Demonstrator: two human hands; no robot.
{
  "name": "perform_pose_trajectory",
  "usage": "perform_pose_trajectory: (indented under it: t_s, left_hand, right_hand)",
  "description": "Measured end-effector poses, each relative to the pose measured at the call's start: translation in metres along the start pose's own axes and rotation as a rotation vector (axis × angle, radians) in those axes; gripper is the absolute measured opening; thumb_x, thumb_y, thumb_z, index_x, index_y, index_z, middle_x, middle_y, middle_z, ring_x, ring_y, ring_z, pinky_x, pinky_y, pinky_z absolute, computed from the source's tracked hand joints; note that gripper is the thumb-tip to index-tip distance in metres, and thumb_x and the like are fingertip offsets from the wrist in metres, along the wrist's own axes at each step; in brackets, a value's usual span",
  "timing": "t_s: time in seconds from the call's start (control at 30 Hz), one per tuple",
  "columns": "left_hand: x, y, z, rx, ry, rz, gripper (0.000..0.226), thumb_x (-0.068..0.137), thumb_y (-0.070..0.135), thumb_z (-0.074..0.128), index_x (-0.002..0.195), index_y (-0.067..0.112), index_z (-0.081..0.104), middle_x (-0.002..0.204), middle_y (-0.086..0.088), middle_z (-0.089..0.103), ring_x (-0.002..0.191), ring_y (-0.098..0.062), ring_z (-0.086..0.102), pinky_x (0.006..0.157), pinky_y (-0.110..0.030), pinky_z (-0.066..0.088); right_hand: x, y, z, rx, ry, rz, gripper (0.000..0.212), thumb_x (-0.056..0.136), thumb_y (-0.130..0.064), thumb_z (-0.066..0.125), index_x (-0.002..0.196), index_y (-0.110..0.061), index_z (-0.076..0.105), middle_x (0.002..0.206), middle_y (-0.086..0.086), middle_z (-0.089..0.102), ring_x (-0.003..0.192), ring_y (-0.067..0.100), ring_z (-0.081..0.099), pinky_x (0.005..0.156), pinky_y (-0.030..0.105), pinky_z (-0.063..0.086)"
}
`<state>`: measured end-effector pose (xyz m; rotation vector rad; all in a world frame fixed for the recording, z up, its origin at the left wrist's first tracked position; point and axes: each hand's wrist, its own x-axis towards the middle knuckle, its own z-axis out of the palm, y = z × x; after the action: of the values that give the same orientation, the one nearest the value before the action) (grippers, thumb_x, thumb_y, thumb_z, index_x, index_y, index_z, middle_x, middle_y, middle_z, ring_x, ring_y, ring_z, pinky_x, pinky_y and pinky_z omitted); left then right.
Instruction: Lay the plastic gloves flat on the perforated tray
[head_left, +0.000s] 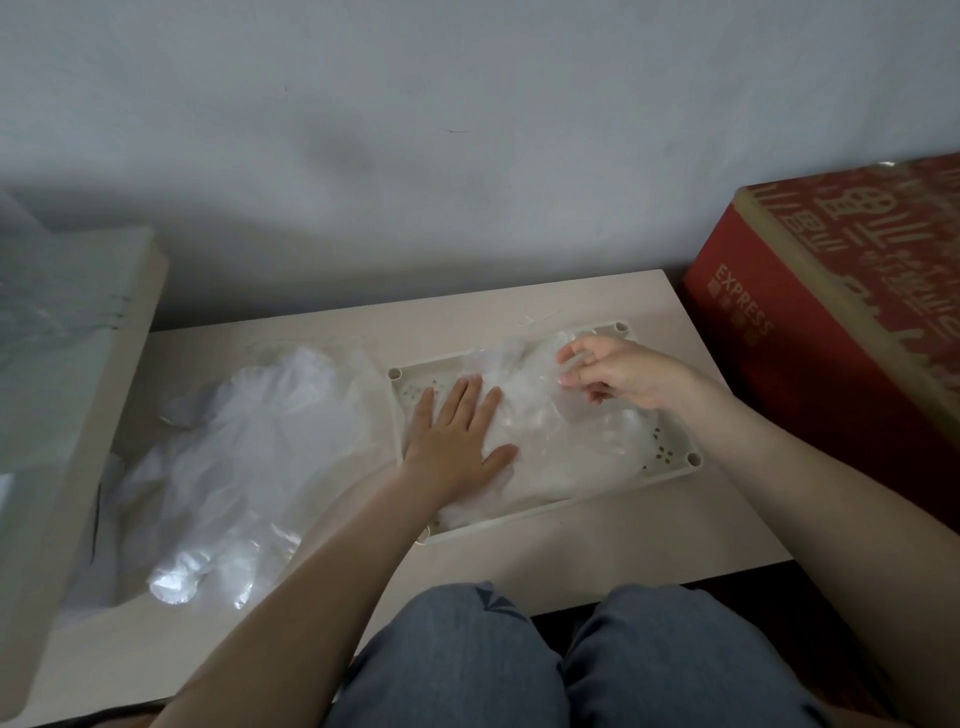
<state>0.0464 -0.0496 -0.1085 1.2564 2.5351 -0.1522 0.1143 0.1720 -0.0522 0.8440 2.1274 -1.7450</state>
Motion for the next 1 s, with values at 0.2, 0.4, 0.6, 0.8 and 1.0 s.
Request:
perform_pose_trajectory:
  t_s: [0.2, 0.4, 0.6, 0.8, 1.0]
  left_hand:
    - [0.001, -0.001, 0.001, 0.001, -0.005, 0.002, 0.073, 0.095, 0.064, 0.011, 0.151, 0.026, -0.017, 0.158, -0.002, -0.024, 0.144, -0.015, -0.024, 0.114, -0.046, -0.017]
    - [0.002, -0.001, 0.001, -0.012, -0.022, -0.003, 0.073, 0.095, 0.063, 0.012, 0.150, 0.025, -0.017, 0.158, -0.002, -0.024, 0.144, -0.015, -0.024, 0.116, -0.047, -0.015]
    - [0.002, -0.001, 0.001, 0.003, -0.021, -0.006, 0.072, 0.096, 0.063, 0.011, 0.151, 0.025, -0.017, 0.158, -0.002, -0.023, 0.145, -0.016, -0.022, 0.116, -0.047, -0.013]
    - [0.002, -0.001, 0.001, -0.002, -0.013, -0.004, 0.073, 0.096, 0.063, 0.012, 0.151, 0.025, -0.016, 0.158, -0.002, -0.022, 0.145, -0.016, -0.021, 0.116, -0.046, -0.013]
    - [0.001, -0.003, 0.000, 0.016, -0.021, 0.006, 0.073, 0.096, 0.063, 0.011, 0.151, 0.024, -0.016, 0.158, -0.003, -0.022, 0.145, -0.016, -0.021, 0.115, -0.046, -0.014]
  right_hand:
    - [0.002, 0.006, -0.011, -0.567, 0.470, -0.164, 0.040, 0.079, -0.013, 0.069, 0.117, -0.012, 0.054, 0.107, 0.003, 0.057, 0.099, 0.023, 0.054, 0.076, 0.029, 0.043]
    - [-0.019, 0.004, 0.034, -0.995, 0.063, -0.321, 0.059, 0.071, -0.050, 0.075, 0.120, -0.029, 0.051, 0.111, -0.008, 0.045, 0.107, 0.011, 0.034, 0.099, 0.036, 0.025]
    - [-0.015, 0.017, 0.039, -0.733, 0.151, -0.289, 0.005, 0.088, -0.018, 0.058, 0.087, -0.019, 0.053, 0.082, -0.008, 0.054, 0.083, 0.015, 0.054, 0.076, 0.028, 0.040]
    - [-0.021, 0.022, 0.020, -0.463, 0.283, -0.142, 0.013, 0.087, -0.018, 0.057, 0.076, -0.013, 0.050, 0.073, -0.002, 0.055, 0.066, 0.012, 0.048, 0.063, 0.028, 0.037]
    - [-0.034, 0.027, 0.000, -0.184, 0.305, -0.079, 0.012, 0.086, -0.004, 0.055, 0.081, -0.015, 0.057, 0.073, 0.002, 0.059, 0.065, 0.014, 0.052, 0.063, 0.027, 0.043]
